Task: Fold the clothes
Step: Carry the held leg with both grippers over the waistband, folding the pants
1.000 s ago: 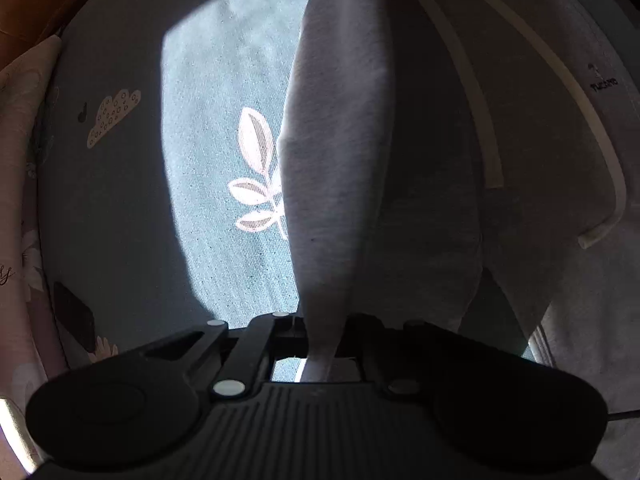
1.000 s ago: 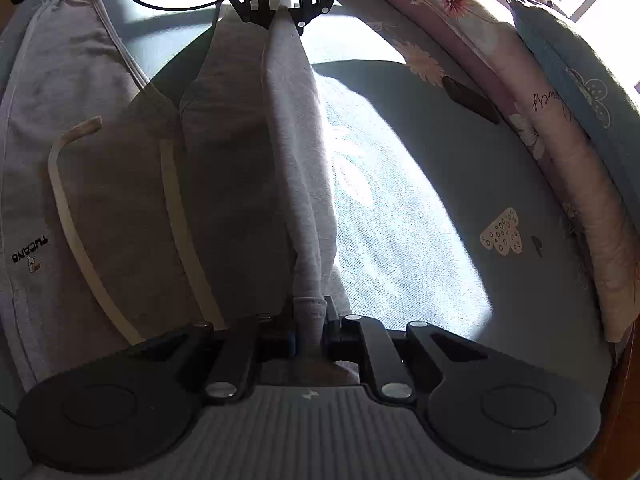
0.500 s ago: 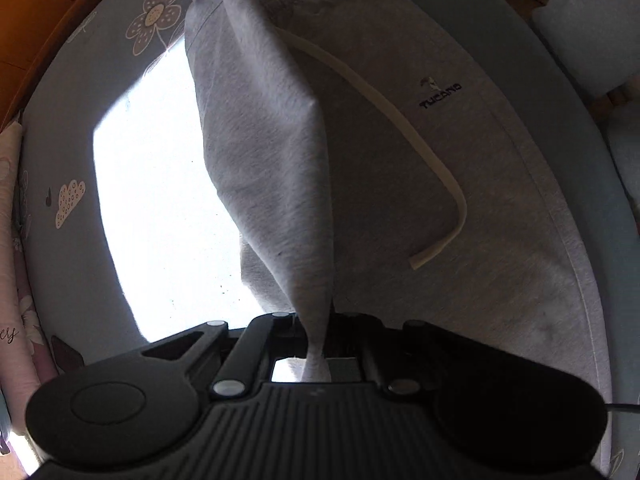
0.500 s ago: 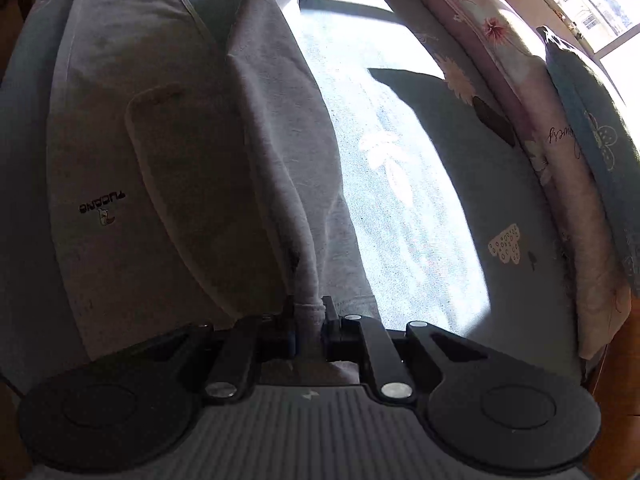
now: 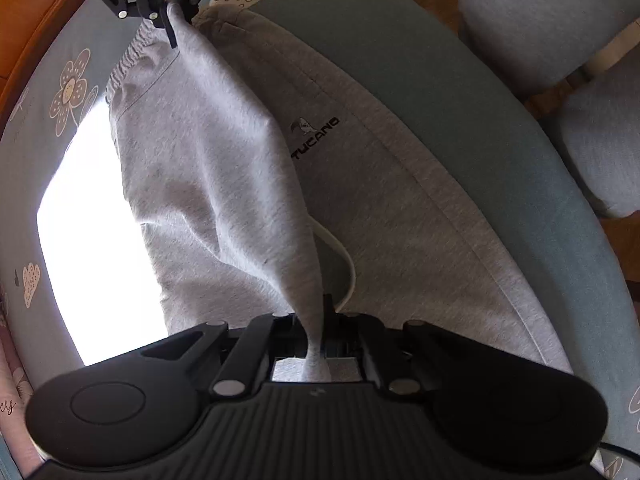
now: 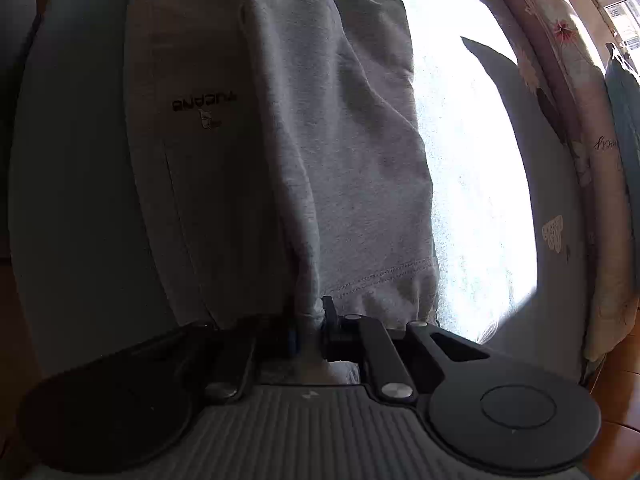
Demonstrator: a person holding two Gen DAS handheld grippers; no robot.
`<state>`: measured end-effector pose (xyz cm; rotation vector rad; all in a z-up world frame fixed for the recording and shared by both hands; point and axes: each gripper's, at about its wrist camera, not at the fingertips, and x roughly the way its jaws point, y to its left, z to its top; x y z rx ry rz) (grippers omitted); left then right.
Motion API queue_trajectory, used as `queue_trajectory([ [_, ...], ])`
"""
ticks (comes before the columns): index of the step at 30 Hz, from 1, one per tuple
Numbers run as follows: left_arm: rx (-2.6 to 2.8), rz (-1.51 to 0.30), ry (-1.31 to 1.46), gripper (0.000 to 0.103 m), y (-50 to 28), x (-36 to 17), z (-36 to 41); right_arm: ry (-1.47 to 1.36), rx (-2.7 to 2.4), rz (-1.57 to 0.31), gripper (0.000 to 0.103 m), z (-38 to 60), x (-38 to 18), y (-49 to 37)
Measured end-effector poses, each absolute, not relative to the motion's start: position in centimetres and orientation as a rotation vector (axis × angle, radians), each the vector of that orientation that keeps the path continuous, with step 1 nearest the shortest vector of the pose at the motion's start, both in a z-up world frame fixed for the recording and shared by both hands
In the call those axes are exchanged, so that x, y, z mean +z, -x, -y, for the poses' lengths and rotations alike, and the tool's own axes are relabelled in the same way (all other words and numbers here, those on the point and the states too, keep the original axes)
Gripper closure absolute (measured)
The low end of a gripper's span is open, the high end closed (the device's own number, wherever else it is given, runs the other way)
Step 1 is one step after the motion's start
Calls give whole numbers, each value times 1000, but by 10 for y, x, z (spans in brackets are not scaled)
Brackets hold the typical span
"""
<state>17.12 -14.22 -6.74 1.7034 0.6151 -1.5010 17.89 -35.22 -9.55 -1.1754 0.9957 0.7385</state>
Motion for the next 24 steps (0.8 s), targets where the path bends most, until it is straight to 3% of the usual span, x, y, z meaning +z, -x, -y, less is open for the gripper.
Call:
queue_trajectory([
  [9,-1515,-616,-1749,102,-184,-102,167,1135,683,-1044,90,356,-126,-184],
  [16,-1545,-540,-1779,101,-174,-88,168,1151,628,-1023,90,360,-111,-180],
  [24,-1551,-420,-1890,101,-155,-122,171,1240,598,-1008,89,359,-141,-172],
])
